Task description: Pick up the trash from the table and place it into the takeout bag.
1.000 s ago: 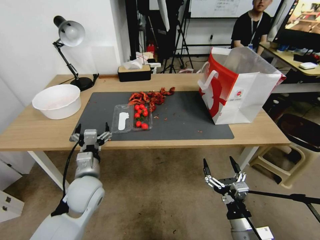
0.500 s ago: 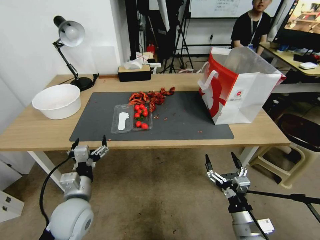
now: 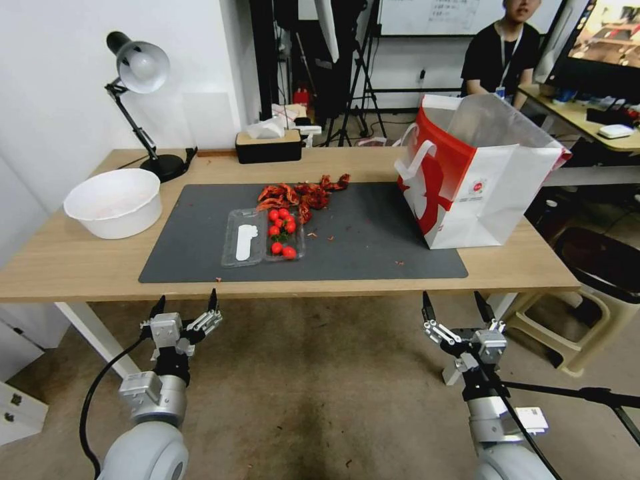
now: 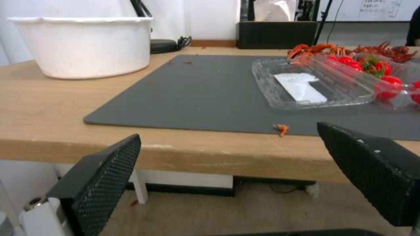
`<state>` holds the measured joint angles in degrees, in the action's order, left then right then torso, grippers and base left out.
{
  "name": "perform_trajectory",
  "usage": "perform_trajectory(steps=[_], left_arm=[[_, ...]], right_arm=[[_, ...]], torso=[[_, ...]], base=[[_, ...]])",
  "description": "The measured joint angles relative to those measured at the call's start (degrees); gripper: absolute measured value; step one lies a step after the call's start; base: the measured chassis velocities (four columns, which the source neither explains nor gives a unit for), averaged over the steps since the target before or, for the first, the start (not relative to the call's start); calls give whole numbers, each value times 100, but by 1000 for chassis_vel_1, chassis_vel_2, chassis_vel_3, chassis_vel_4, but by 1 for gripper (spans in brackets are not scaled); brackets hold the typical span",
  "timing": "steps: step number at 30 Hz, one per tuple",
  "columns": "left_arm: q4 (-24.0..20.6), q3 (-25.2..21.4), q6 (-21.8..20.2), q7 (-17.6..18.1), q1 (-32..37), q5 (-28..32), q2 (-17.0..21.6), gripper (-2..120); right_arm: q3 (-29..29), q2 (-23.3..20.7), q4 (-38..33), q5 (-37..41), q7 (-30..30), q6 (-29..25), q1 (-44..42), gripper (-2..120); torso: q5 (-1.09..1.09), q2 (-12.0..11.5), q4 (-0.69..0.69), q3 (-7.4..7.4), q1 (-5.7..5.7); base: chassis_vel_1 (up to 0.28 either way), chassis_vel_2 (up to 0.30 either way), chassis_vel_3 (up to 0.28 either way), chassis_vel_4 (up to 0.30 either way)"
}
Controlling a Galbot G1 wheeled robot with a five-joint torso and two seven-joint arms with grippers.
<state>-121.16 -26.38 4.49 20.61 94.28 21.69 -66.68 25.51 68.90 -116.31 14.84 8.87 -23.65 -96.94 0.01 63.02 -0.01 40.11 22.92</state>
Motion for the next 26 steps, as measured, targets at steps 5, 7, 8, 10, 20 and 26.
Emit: perform_trajectory(steps=[5,7,8,10,20,26], left_arm=[[308,-20,168,-86,-9,-18,-90,100],[329,-10,186,-105,-9,-21,-105,100],[338,-13,193,-120,-29,-18,-110,100],[330,-26,209,-197,-33,-2,-107,100],[331,-34,224,-287,-13,15,-84,100],[331,-33,224,-285,-15,15,-80,100]], right_arm=[[-29,-1,-20,129,147,346,149,100],[-40,1,10,136,149,366,188,100],[-43,1,25,136,150,368,209,100],[-48,-11,62,157,143,368,233,100],[-59,-17,79,269,127,340,242,100],[-61,-17,79,269,125,332,240,100]], torso=[[-1,0,1,0,0],[-1,0,1,0,0],[0,0,1,0,0],[-1,0,0,0,0],[-1,0,0,0,0],[-1,0,0,0,0]], base=[[0,0,0,0],[0,0,0,0],[0,0,0,0],[0,0,0,0],[0,0,0,0],[0,0,0,0]])
